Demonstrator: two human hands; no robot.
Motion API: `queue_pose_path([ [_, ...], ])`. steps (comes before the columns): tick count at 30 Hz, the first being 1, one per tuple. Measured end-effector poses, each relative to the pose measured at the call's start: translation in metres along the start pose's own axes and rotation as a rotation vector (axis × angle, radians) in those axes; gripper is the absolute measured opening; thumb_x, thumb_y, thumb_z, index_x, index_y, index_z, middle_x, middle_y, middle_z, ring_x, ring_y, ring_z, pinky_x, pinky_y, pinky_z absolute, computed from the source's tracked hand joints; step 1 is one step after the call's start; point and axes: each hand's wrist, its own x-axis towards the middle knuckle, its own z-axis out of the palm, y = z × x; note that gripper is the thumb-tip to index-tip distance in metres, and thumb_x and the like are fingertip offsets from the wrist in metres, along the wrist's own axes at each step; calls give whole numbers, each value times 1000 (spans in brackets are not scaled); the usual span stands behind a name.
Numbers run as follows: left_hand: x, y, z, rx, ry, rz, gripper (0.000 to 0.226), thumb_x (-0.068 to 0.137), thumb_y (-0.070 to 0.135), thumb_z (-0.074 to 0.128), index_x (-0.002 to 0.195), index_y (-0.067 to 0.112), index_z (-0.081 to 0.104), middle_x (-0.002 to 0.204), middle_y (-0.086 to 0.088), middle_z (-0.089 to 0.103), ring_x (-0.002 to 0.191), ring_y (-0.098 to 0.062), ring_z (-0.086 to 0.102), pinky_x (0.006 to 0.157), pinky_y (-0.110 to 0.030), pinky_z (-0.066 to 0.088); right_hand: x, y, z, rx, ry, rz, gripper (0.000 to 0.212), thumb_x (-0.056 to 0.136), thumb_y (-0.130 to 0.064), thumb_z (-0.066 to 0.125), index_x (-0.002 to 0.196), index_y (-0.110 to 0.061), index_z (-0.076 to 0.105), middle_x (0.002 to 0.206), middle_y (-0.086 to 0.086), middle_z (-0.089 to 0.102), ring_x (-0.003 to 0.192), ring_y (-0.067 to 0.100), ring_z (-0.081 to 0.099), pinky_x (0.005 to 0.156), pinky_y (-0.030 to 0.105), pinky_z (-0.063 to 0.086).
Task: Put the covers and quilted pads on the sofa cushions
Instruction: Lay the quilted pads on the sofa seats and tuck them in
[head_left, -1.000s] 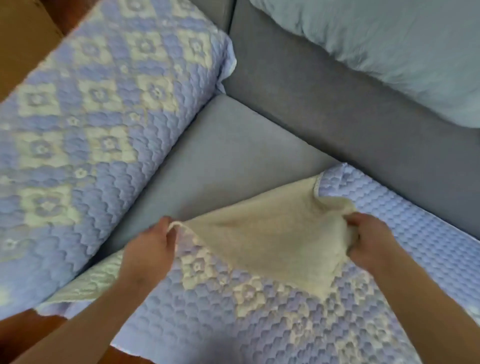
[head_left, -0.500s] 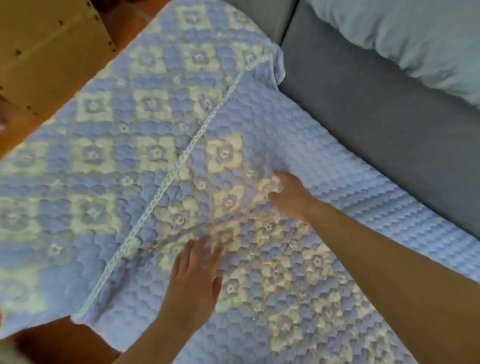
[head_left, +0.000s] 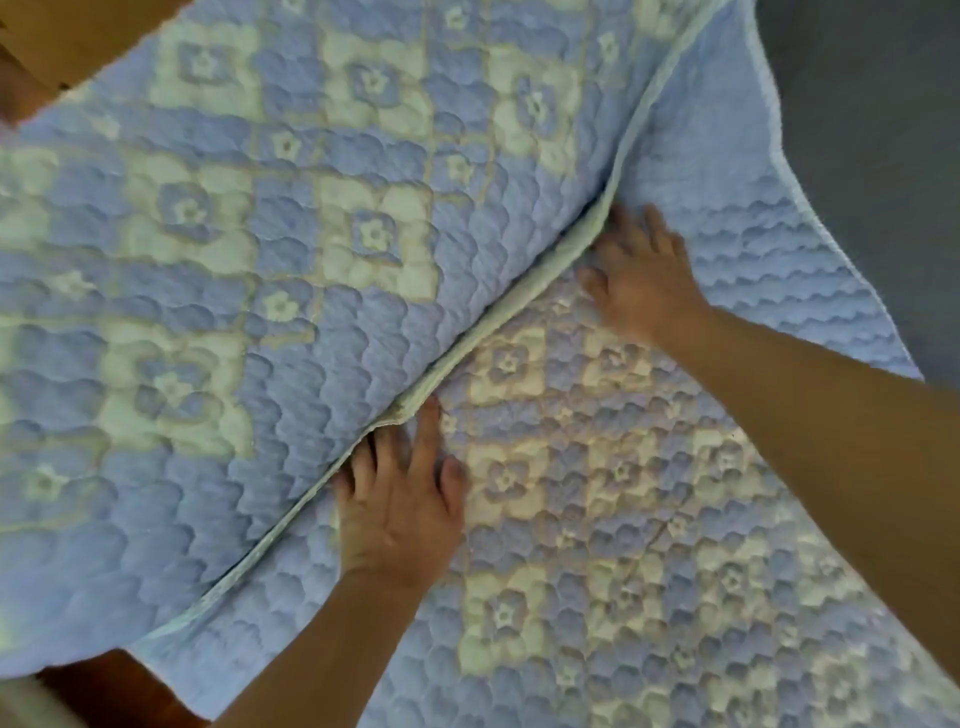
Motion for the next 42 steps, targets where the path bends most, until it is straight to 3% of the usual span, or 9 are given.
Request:
queue_pose_path([
  [4,3,0,5,33,14,-3,68,97,52,30,159,28,20,152,-17,39,131,-42,40,97,-58,42,64,17,0,-61,-202,167,82,93,-64,31,159,-35,-7,167,-2,-9,153,35,-5,121,60,7],
  [9,21,7,2,-14,-30,-99,72,86,51,40,154,29,27,138,-17,53,122,-42,52,93,-57,47,125,29,7,-156,-206,105,75,98,-43,37,154,-44,-13,167,-8,-14,153,34,-10,117,68,8],
  [12,36,23,-2,-42,-5,-203,65,84,50,37,144,24,42,130,-18,58,116,-43,54,92,-56,46,129,25,-5,-197,-204,54,71,95,-46,24,160,-27,0,168,4,3,152,39,1,120,62,11],
  [16,57,39,-3,-84,-46,-348,63,92,54,39,146,21,40,143,-19,50,129,-44,44,105,-55,35,52,3,8,91,119,-251,57,92,-39,37,139,-11,50,139,15,51,129,39,46,104,58,40],
  [20,58,42,6,-74,29,-355,60,91,52,40,140,17,47,133,-22,55,120,-45,49,100,-55,40,3,-6,27,109,230,-521,54,97,-39,44,144,-14,49,146,7,48,134,29,45,111,51,34],
  [23,47,41,3,-98,74,-328,58,88,49,34,133,16,53,123,-24,55,114,-43,49,98,-55,39,18,-18,22,26,122,-397,62,96,-58,33,150,-29,35,156,2,36,144,27,33,111,60,32],
  [28,-33,16,0,8,183,-75,72,91,46,51,156,22,32,157,-21,29,144,-43,25,120,-56,15,32,-46,18,29,39,-194,58,96,-58,26,149,-35,31,156,-1,34,144,28,27,109,69,26],
  [35,-87,-43,-3,84,328,-162,69,87,36,52,150,9,44,144,-26,43,129,-47,40,109,-61,26,8,-71,13,-19,-62,-23,59,103,-45,27,157,-26,16,164,7,14,149,35,9,116,66,13],
  [42,-121,-77,-1,33,341,-265,68,89,32,52,153,13,38,151,-19,41,139,-40,37,117,-56,20,-134,-141,49,81,132,-611,54,95,-35,53,145,-17,42,148,11,38,134,34,37,110,52,36],
])
